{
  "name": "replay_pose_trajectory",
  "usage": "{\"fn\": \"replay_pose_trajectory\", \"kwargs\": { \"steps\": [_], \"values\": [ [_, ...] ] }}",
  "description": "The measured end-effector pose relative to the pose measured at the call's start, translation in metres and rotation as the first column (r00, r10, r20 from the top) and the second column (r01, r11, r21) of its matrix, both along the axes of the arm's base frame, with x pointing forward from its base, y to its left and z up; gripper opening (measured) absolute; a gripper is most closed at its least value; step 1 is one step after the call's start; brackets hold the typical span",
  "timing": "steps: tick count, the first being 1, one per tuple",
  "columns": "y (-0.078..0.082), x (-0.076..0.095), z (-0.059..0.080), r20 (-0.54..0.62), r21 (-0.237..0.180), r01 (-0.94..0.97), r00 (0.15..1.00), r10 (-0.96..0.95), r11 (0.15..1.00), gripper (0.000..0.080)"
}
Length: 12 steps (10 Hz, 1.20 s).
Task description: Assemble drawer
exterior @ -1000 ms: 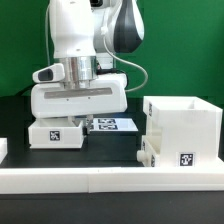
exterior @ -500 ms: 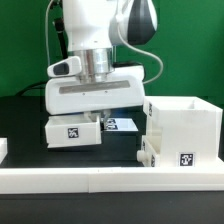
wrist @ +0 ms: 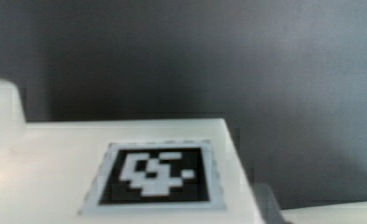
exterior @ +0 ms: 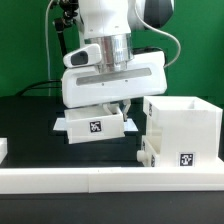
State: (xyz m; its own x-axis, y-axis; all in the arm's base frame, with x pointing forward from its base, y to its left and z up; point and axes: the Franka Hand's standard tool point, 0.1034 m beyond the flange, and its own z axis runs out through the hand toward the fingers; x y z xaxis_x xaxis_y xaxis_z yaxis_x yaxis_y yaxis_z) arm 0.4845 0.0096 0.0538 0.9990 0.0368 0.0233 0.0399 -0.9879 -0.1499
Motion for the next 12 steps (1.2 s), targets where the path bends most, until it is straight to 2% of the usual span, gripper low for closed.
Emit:
{"fn": "replay_pose_trajectory", "kwargs": {
  "steps": [2, 4, 5, 9, 11, 12],
  "values": [
    [-0.004, -0.002, -0.003, 0.026, -0.008, -0.202, 0.979, 0.203, 0.979, 0.0044],
    [-0.007, 0.005, 0.001, 0.042, -0.034, -0.418, 0.907, 0.419, 0.908, 0.0044],
    [-0.008, 0.008, 0.003, 0.042, -0.047, -0.535, 0.843, 0.537, 0.844, 0.0044],
    [-0.01, 0.009, 0.002, 0.049, -0.058, -0.725, 0.684, 0.728, 0.686, 0.0044],
    [-0.014, 0.012, 0.002, 0.058, -0.072, -0.84, 0.535, 0.843, 0.538, 0.0044],
    [-0.017, 0.018, 0.003, 0.06, -0.092, -0.897, 0.428, 0.902, 0.432, 0.0044]
  ]
}}
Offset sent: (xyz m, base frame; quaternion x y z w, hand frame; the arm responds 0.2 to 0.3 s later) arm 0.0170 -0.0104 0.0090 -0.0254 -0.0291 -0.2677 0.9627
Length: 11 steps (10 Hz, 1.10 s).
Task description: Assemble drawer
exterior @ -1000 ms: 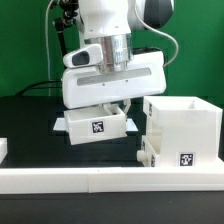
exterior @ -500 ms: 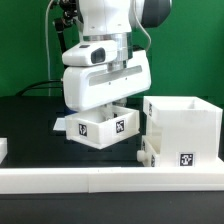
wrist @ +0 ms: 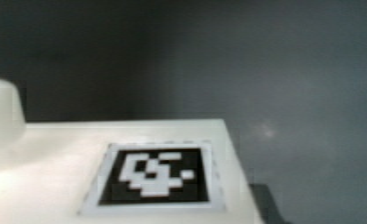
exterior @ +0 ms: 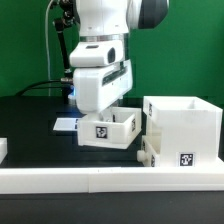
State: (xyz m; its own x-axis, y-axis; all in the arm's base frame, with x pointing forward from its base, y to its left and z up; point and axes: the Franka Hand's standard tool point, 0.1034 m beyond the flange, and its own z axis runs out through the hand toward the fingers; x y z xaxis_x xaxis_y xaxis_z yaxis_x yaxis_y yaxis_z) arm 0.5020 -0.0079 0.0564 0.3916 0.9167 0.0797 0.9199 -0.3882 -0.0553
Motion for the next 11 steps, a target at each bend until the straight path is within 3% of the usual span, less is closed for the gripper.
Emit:
{"fn": "replay_pose_trajectory", "kwargs": {
  "steps": [2, 5, 11],
  "values": [
    [-0.003, 0.01, 0.002, 0.028, -0.025, -0.216, 0.976, 0.216, 0.976, 0.0044],
    [-0.006, 0.01, 0.001, 0.034, -0.033, -0.358, 0.933, 0.359, 0.933, 0.0044],
    [-0.003, 0.032, 0.002, 0.059, -0.044, -0.376, 0.924, 0.378, 0.926, 0.0044]
  ]
}}
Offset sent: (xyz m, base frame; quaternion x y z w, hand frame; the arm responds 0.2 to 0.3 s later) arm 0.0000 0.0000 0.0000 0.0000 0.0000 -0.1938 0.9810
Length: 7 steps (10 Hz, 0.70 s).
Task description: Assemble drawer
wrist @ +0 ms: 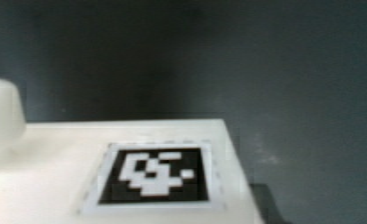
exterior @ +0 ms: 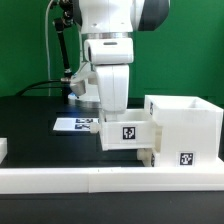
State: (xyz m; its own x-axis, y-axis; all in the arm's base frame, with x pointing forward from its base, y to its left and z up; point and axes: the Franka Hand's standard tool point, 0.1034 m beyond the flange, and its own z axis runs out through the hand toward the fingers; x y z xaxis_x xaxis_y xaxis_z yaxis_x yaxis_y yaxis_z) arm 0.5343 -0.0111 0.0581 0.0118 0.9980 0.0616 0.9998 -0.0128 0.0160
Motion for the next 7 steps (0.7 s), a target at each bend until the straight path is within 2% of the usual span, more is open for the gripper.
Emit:
{"fn": "replay_pose_trajectory", "kwargs": {
  "steps": [4, 7],
  "values": [
    [-0.0006, -0.0015, -0.0041, 0.022, 0.002, 0.006, 1.0, -0.006, 1.0, 0.0044],
    [0.0047, 0.0032, -0.0067, 0.022, 0.005, 0.009, 1.0, -0.009, 1.0, 0.0044]
  ]
}}
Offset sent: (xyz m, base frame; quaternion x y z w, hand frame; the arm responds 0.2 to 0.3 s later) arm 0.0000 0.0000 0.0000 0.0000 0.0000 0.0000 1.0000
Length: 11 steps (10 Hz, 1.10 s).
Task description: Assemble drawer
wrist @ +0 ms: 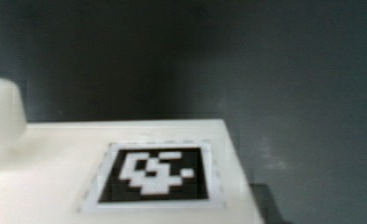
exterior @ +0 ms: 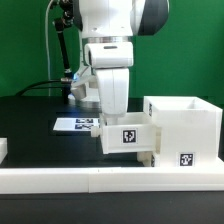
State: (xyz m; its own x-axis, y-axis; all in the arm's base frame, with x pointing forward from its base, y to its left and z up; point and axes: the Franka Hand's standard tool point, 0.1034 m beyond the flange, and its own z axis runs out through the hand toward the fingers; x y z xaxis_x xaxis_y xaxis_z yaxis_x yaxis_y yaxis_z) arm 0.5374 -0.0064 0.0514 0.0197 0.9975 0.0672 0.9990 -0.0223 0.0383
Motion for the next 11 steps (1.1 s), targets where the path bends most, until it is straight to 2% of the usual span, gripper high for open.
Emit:
{"fn": "replay_pose_trajectory", "kwargs": {
  "steps": [11],
  "values": [
    [-0.0009, 0.0025, 0.0001, 0.003, -0.013, 0.012, 1.0, -0.012, 1.0, 0.0044]
  ]
}}
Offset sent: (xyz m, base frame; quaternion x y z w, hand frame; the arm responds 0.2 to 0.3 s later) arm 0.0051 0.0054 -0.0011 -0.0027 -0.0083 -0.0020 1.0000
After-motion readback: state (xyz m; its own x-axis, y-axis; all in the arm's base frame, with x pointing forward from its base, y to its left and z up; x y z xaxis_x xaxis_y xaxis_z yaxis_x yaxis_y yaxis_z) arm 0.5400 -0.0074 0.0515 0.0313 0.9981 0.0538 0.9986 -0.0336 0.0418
